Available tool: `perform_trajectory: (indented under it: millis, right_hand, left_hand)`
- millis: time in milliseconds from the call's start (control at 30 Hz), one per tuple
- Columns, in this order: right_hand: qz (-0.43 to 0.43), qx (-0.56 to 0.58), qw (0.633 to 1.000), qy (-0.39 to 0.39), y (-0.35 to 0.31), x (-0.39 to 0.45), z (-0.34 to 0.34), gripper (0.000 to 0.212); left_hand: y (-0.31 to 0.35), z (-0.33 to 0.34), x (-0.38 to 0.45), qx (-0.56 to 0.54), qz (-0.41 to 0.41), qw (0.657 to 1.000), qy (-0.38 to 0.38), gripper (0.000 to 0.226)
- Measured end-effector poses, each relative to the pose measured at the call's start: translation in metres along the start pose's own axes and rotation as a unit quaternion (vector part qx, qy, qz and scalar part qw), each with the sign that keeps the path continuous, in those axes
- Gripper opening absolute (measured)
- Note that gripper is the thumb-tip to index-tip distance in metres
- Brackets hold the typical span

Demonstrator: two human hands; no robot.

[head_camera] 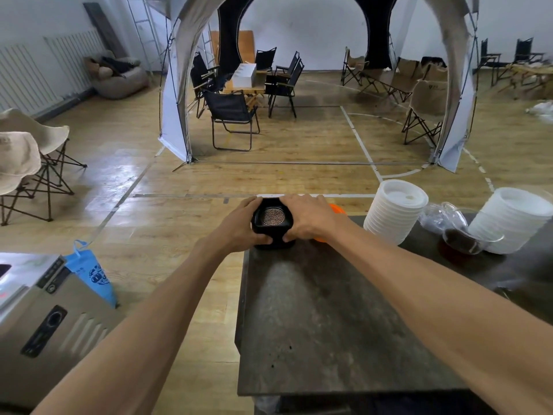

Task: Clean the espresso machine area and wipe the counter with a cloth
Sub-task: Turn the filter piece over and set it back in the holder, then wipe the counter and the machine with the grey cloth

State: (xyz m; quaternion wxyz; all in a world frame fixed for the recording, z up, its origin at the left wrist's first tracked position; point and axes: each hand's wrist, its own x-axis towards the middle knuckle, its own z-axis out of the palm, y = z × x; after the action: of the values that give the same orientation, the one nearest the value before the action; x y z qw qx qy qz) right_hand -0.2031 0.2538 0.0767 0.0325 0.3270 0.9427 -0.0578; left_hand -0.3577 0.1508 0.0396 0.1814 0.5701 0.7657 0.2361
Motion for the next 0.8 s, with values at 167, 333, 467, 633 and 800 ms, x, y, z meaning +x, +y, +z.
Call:
perform_trajectory:
  millis: [167,333,467,633,800]
  right_hand:
    - [-0.001,0.058,0.998,0.031,0.006,-0.032,0.011,0.105]
    - [-0.012,0.089,0.993,0.076,0.017,-0.097,0.010,0.083]
    - [-0.023,0.106,0.988,0.114,0.042,-0.162,0.006,0.065]
    - [-0.032,0.109,0.986,0.126,0.097,-0.257,0.014,0.063]
    - [-0.051,0.137,0.980,0.137,0.156,-0.349,0.053,0.056]
  left_hand:
    - [0.014,0.008,-0.034,0.026,-0.014,0.996,0.086,0.102]
    - [0.057,0.017,-0.080,0.046,-0.006,0.988,0.145,0.081]
    - [0.115,0.033,-0.118,0.059,0.046,0.981,0.178,0.050]
    - [0.201,0.092,-0.161,0.049,0.107,0.984,0.137,0.040]
    - [0.267,0.179,-0.189,0.015,0.120,0.989,0.090,0.034]
